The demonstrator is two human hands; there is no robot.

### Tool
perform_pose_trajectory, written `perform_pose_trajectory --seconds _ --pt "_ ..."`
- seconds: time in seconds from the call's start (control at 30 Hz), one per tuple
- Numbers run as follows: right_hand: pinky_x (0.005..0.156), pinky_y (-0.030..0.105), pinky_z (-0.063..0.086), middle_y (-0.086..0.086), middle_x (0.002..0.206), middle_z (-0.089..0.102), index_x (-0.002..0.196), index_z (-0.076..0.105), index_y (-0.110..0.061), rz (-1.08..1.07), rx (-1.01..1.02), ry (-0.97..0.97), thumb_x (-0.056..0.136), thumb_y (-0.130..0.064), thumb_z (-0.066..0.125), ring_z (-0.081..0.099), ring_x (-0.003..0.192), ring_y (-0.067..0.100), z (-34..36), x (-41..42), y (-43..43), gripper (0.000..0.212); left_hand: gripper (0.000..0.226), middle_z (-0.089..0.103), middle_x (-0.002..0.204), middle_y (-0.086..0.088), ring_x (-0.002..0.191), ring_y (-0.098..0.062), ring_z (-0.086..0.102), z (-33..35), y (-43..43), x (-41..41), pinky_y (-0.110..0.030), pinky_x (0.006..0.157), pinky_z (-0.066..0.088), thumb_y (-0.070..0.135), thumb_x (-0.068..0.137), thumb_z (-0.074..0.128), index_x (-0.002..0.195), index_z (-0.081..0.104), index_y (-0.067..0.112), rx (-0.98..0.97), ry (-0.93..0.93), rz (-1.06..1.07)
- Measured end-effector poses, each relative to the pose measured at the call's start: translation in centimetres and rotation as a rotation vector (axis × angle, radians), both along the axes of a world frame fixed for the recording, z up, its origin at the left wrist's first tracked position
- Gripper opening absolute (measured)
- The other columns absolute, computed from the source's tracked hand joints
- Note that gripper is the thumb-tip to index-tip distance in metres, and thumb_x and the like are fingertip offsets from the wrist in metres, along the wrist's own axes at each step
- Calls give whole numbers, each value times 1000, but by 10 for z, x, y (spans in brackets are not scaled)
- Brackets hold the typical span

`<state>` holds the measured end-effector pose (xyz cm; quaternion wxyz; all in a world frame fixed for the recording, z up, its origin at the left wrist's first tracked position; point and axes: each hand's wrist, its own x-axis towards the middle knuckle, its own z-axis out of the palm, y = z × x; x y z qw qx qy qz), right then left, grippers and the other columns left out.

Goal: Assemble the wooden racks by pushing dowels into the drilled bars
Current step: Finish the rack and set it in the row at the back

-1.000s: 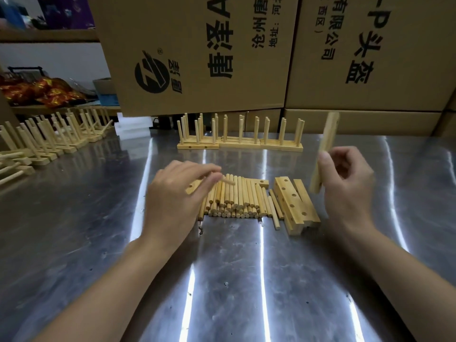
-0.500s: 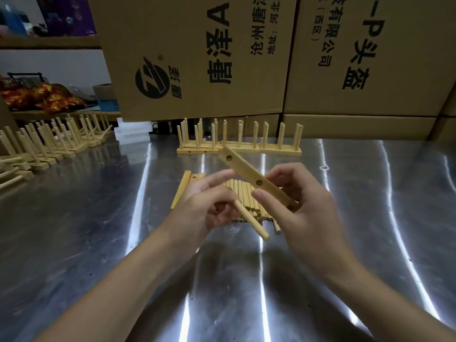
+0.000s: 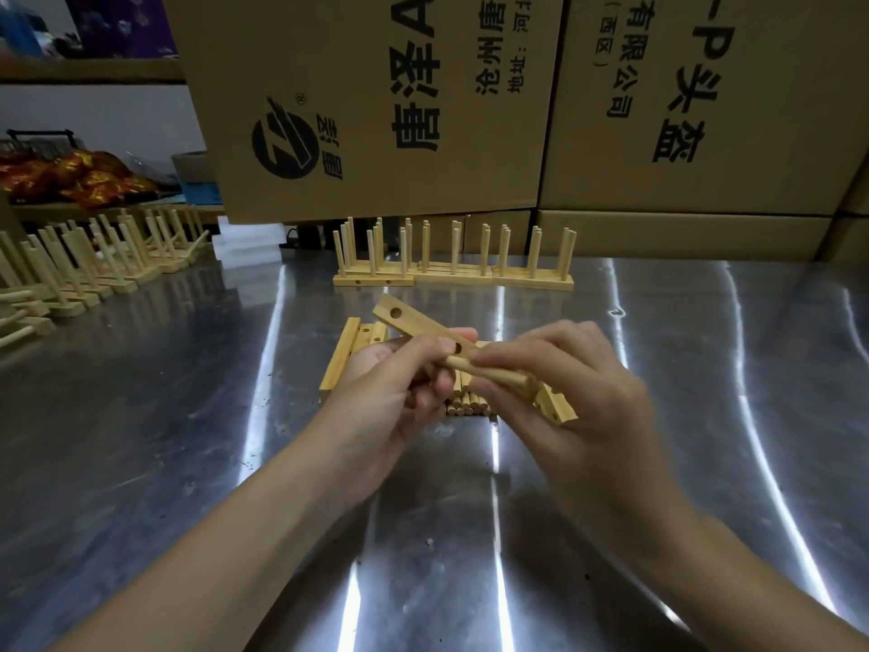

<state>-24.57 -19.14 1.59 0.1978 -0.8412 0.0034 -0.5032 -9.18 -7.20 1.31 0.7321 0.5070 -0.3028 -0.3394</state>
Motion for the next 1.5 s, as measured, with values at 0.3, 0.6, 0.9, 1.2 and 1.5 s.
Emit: perform_pose_trajectory --seconds 0.3,0.6,0.9,1.2,1.5 --pt "55 18 41 0 80 67 90 81 -19 500 1222 -79 87 -28 77 53 64 7 18 -5 -3 11 51 41 65 3 59 -10 42 7 6 -14 -26 64 38 65 98 56 100 83 21 67 -73 66" --pt "56 22 43 4 86 71 94 81 -20 447 1076 -43 85 -23 70 57 72 10 20 -8 -9 14 51 60 78 -5 51 -15 50 10 5 -21 -27 52 45 53 110 39 104 75 18 -28 -9 -113" --pt "67 39 59 -5 101 79 113 78 -27 162 524 -111 98 -15 73 73 89 19 22 -14 -3 20 43 58 84 -1 64 -14 56 7 5 -23 -31 58 50 49 107 42 138 67 34 -84 -96 -244" --pt "61 35 54 -11 95 78 115 80 -22 -3 250 -76 95 -15 76 71 79 17 22 -13 -7 21 34 57 88 -4 60 -13 50 5 7 -21 -28 51 43 43 109 51 125 62 15 -80 -99 -169" --pt "70 25 56 -1 91 78 118 79 -6 -136 -141 -44 95 -18 76 69 74 11 22 -15 -20 26 32 60 86 -2 56 -10 45 9 10 -17 -22 46 34 34 114 41 130 69 36 -24 -467 77"
